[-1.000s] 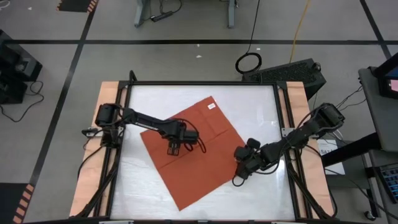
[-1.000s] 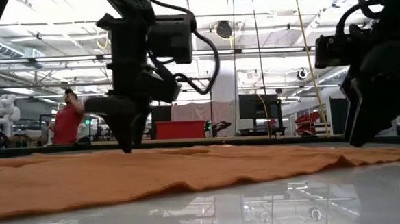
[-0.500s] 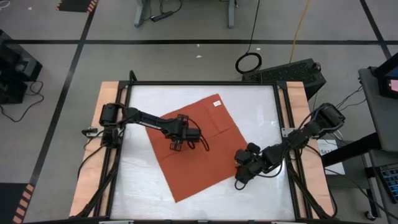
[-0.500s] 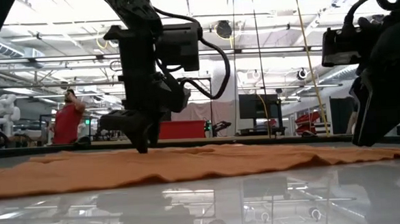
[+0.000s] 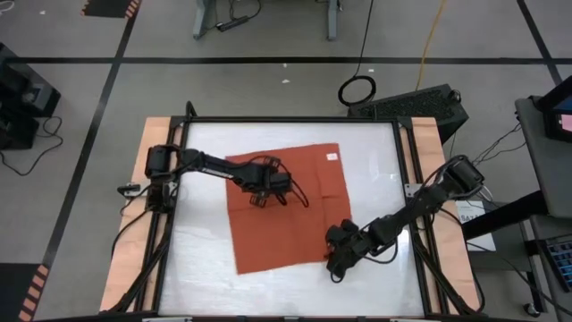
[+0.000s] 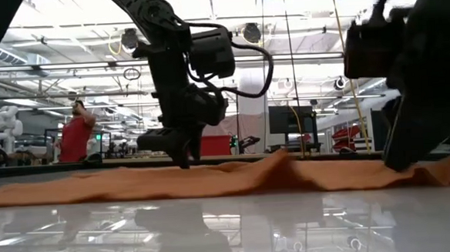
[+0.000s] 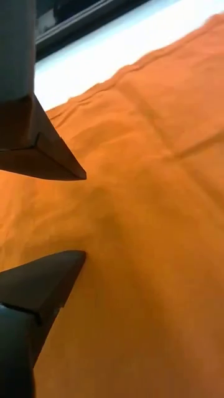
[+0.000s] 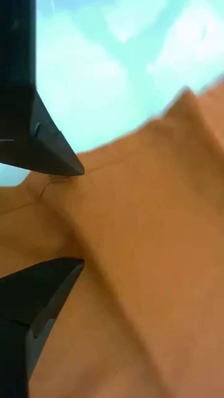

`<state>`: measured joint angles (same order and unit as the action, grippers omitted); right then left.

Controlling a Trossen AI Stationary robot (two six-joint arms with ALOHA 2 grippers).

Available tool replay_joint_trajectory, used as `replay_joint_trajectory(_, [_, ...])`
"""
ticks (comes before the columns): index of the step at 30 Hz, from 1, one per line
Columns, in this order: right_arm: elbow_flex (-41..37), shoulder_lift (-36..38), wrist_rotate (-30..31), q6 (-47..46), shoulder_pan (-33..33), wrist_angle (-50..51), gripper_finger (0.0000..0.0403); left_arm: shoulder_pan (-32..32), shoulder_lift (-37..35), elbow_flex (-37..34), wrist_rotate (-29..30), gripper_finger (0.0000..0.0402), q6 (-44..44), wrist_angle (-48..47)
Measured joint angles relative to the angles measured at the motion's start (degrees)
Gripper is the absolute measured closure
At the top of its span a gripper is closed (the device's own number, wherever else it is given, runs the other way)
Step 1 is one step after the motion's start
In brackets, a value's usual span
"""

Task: Roll towel into tight, uniform cylinder
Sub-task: Fold the kitchen towel

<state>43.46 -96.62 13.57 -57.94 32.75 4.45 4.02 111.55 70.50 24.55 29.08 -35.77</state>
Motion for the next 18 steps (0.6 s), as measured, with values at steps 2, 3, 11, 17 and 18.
replay_joint_trajectory(2, [1.3,-0.1,-0.9,0.4,0.3,0.2,0.0182,0.6,0.0,0.0,0.2,0.0199,2.4,1.1])
replay_joint_trajectory(3, [2.0,-0.2,-1.1,0.6,0.4,0.2,0.0182,0.9,0.0,0.0,0.3,0.0199,3.6,1.9])
replay_joint_trajectory(11, [4.7,-0.1,-1.2,1.7,0.8,0.9,0.0182,2.1,0.0,0.0,1.4,0.0199,10.8,8.5])
replay_joint_trajectory(17, [8.5,0.3,-3.6,8.1,1.0,5.7,0.0182,1.1,-1.4,0.4,6.9,0.0199,13.3,6.9])
replay_joint_trajectory(18, [9.7,0.4,-3.5,9.6,1.1,8.6,0.0182,0.7,-2.1,0.9,7.2,0.0199,13.0,5.9])
